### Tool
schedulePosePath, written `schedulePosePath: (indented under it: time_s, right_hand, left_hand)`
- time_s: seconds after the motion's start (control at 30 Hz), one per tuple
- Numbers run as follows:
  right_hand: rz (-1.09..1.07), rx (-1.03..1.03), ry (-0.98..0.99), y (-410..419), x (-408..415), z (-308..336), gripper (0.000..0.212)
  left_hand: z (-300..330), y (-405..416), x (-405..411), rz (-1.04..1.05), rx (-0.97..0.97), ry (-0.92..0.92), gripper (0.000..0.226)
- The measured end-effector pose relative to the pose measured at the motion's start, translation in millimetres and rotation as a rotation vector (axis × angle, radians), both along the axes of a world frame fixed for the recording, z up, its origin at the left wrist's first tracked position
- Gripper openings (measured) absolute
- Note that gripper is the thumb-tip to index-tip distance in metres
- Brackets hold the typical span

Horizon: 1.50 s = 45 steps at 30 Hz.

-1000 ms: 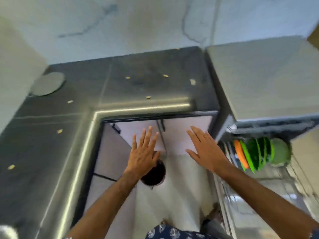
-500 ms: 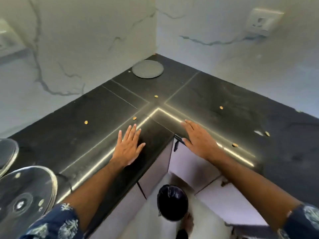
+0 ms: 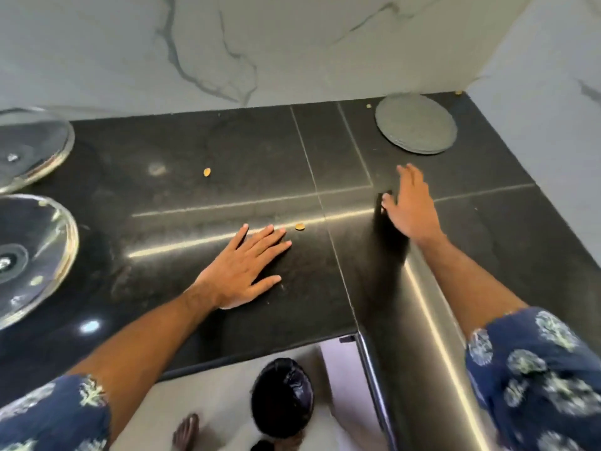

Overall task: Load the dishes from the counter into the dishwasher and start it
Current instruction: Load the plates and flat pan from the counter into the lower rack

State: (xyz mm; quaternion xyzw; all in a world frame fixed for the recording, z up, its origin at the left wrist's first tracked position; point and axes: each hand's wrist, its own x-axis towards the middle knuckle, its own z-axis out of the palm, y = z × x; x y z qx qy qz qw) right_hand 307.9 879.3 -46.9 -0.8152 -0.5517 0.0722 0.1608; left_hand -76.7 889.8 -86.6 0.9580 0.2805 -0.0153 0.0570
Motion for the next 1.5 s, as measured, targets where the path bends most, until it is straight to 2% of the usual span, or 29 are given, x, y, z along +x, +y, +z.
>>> schedulePosePath:
  time_s: [0.07, 0.17, 0.3, 0.43, 0.53, 0.63, 0.77, 0.9, 1.2, 1.3, 1.43, 1.5]
  right_hand:
    - [-0.057, 0.007, 0.013, 29.3, 23.0, -0.3, 0.066]
    - [-0.127, -0.093, -0.076, 59.7, 50.1, -2.2, 0.063]
    - [-0.103, -0.206, -0.206, 81.7, 76.5, -5.1, 0.046]
    - [-0.065, -0.136, -0.220, 92.6, 92.1, 0.6, 0.027]
    - [-0.061, -0.095, -0.214, 99.7, 96.3, 5.4, 0.032]
    - [-0.056, -0.166, -0.278, 108.3, 100.7, 5.3, 0.027]
    - [-0.045, -0.156, -0.451, 115.0, 97.6, 10.0, 0.018]
    - [0.097, -0.190, -0.613, 114.9, 91.9, 19.6, 0.022]
    - [0.269, -0.031, -0.810, 90.0, 88.2, 41.9, 0.031]
    - [0.359, -0.043, -0.867, 82.0, 90.1, 51.2, 0.039]
    - [0.371, -0.075, -0.946, 67.6, 79.8, 70.6, 0.026]
    - [0.408, -0.135, -0.944, 59.7, 66.7, 83.1, 0.034]
  left_hand:
    - [1.4, 0.5, 0.2, 0.002, -0.012, -0.011, 0.068]
    - [1.3, 0.0, 0.5, 0.010, -0.014, -0.003, 0.068]
    - [2.5, -1.4, 1.1, 0.020, -0.003, 0.015, 0.069]
    - [4.5, -1.3, 1.5, 0.027, -0.005, 0.025, 0.069]
    - [6.6, -0.7, 2.7, 0.029, -0.021, 0.023, 0.069]
    - [8.0, -1.0, 3.2, 0.033, -0.040, 0.024, 0.069]
    - [7.9, -1.7, 2.7, 0.038, -0.037, 0.029, 0.068]
    - [8.1, -1.6, 2.3, 0.039, -0.034, 0.024, 0.068]
    - [4.6, -0.1, 1.8, 0.029, -0.026, -0.003, 0.068]
    - [3.2, -1.0, 1.2, 0.028, -0.023, 0.000, 0.068]
    - [0.3, -0.9, -0.4, 0.025, -0.011, -0.014, 0.068]
    - [-2.8, 0.0, -2.0, 0.028, -0.014, -0.019, 0.067]
